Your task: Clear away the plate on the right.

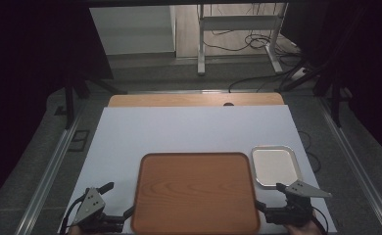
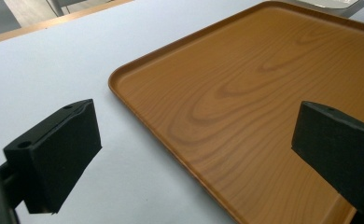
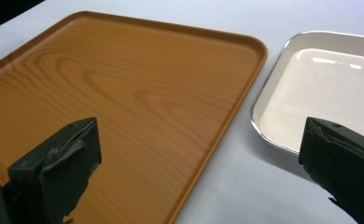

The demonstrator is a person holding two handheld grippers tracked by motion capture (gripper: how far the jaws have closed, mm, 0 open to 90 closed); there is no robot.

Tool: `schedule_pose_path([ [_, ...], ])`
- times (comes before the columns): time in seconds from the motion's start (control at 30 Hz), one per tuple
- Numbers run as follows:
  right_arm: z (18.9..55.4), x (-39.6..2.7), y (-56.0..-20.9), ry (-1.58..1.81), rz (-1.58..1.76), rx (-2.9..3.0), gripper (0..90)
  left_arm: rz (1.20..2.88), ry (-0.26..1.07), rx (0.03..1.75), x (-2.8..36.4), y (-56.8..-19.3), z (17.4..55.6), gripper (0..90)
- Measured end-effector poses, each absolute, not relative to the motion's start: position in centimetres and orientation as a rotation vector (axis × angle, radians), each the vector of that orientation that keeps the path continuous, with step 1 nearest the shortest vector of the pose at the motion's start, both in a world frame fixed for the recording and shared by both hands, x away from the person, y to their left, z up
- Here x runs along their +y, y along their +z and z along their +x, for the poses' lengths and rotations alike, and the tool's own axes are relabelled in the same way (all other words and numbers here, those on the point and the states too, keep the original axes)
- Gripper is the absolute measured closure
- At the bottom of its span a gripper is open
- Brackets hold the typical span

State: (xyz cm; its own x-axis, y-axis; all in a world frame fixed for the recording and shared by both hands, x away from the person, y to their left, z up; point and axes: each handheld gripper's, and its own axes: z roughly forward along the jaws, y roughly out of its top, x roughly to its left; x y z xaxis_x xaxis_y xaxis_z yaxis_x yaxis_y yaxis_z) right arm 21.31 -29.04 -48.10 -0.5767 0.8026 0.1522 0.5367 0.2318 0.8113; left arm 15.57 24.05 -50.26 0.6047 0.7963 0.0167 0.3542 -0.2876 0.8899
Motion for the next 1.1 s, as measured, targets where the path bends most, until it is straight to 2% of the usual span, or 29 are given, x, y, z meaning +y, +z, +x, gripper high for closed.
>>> schedule_pose_path([
  [1.1, 21.7, -28.2, -48.0, 1.181, 1.18, 2.256, 0.0, 1.88, 0.576, 0.934, 24.2, -50.3, 15.6, 1.0],
])
